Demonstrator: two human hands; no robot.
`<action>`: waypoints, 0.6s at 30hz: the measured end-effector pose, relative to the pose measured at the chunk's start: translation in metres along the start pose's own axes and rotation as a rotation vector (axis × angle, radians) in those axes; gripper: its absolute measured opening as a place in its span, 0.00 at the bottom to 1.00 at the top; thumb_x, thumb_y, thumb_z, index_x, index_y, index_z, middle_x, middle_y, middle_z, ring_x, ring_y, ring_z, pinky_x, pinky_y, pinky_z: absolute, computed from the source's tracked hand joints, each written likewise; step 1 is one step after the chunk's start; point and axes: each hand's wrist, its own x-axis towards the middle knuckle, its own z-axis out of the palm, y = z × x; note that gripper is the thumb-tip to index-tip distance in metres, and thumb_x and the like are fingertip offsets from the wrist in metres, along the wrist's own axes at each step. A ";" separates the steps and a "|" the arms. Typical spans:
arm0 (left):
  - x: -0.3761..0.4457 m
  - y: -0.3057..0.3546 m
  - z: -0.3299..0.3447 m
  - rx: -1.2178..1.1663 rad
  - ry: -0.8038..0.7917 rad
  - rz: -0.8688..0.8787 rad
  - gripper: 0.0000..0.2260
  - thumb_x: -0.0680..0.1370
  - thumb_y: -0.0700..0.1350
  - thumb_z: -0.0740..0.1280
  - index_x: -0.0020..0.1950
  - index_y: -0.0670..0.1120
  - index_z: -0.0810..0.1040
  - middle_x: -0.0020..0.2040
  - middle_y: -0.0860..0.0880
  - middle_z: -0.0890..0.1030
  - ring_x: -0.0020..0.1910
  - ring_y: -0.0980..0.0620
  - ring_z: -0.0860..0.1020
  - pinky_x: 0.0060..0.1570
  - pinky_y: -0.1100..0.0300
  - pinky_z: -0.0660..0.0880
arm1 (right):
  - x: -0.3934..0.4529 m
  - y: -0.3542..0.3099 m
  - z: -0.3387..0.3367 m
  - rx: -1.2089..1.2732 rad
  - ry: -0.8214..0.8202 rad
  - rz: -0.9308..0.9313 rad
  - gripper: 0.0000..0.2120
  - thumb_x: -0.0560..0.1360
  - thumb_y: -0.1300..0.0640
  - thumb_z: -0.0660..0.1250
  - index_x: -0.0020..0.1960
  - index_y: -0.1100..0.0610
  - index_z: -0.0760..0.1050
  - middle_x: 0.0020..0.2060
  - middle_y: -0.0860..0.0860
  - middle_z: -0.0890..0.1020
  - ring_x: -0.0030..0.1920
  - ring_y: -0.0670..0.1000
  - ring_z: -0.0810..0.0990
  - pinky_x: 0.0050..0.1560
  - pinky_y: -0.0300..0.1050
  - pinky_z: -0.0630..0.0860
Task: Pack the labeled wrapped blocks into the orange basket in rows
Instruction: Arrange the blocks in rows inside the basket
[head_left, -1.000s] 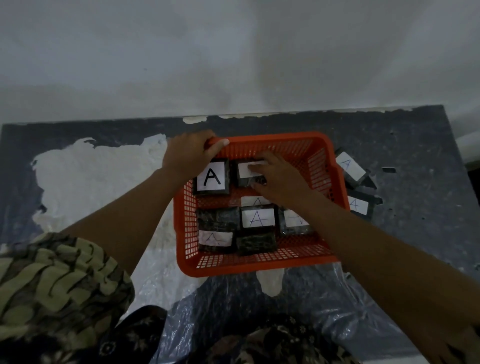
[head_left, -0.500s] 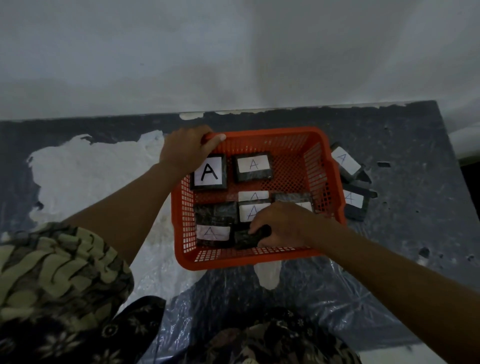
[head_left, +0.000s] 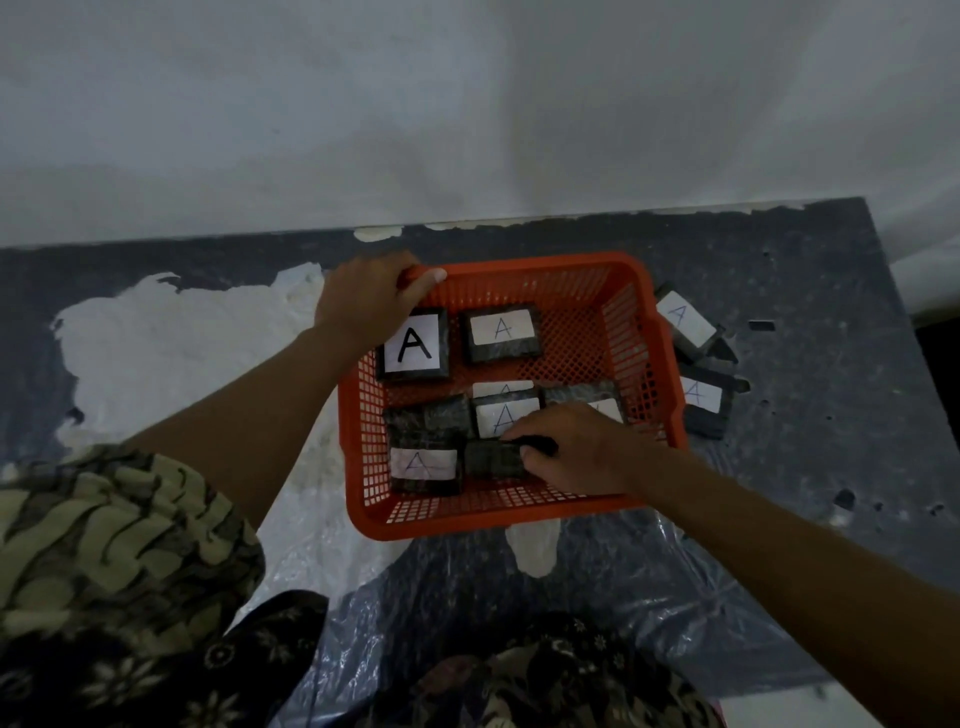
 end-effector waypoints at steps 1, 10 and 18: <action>0.000 0.000 0.001 -0.003 0.006 -0.002 0.24 0.78 0.66 0.55 0.47 0.48 0.78 0.35 0.51 0.77 0.32 0.51 0.75 0.35 0.59 0.70 | 0.000 0.001 -0.001 0.016 -0.030 0.031 0.16 0.77 0.48 0.58 0.64 0.42 0.74 0.48 0.51 0.84 0.45 0.49 0.82 0.48 0.55 0.80; 0.000 -0.001 0.002 -0.018 0.007 -0.015 0.25 0.78 0.68 0.53 0.47 0.49 0.78 0.34 0.54 0.74 0.31 0.53 0.73 0.34 0.60 0.67 | -0.001 0.003 -0.006 0.107 -0.111 0.079 0.10 0.81 0.50 0.61 0.59 0.46 0.78 0.53 0.44 0.82 0.49 0.41 0.78 0.52 0.41 0.76; 0.000 0.001 0.001 0.005 0.009 -0.010 0.23 0.78 0.68 0.53 0.44 0.50 0.76 0.34 0.54 0.74 0.30 0.53 0.72 0.33 0.60 0.64 | 0.001 0.002 0.002 0.133 -0.036 0.122 0.16 0.77 0.49 0.69 0.64 0.50 0.78 0.55 0.44 0.79 0.54 0.42 0.77 0.55 0.34 0.71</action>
